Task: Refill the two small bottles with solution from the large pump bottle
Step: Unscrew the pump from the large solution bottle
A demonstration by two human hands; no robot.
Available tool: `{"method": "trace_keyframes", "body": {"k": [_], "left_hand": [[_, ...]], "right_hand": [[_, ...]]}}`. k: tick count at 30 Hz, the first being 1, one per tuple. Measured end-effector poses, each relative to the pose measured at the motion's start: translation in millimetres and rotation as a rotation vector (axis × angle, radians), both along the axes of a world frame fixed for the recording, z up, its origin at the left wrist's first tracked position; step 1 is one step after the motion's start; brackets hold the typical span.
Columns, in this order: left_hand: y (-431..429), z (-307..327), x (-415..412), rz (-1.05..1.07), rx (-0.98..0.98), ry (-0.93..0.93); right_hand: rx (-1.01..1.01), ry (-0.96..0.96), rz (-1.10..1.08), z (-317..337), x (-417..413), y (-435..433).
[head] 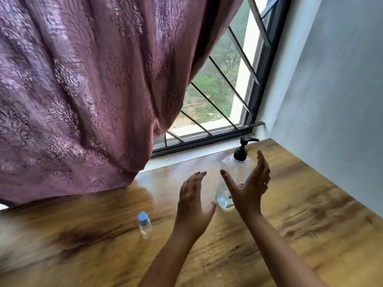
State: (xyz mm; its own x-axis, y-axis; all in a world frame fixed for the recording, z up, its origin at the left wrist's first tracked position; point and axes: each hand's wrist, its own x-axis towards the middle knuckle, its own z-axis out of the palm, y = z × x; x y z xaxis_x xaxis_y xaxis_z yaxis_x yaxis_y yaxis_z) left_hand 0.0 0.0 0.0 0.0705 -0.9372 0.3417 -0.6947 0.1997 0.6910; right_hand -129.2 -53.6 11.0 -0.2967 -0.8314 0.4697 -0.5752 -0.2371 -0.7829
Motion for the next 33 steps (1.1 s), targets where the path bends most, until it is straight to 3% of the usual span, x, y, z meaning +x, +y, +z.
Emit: {"method": "trace_keyframes", "body": {"k": [6,15,22,33], "left_hand": [[-5,-12,-19,-0.086,0.106,0.118],[-14,-28,-33,-0.132,0.148,0.277],[14,-48,-30,-0.038,0.037,0.338],[56,-76,-40,-0.068,-0.225,0.321]], "right_hand": [[-0.022,-0.113,0.082,9,-5,-30],[-0.046,-0.092,0.224,13,-5,-1],[-0.068,-0.035,0.404,19,-7,26],[-0.326,-0.332,0.608,3,-16,59]]}}
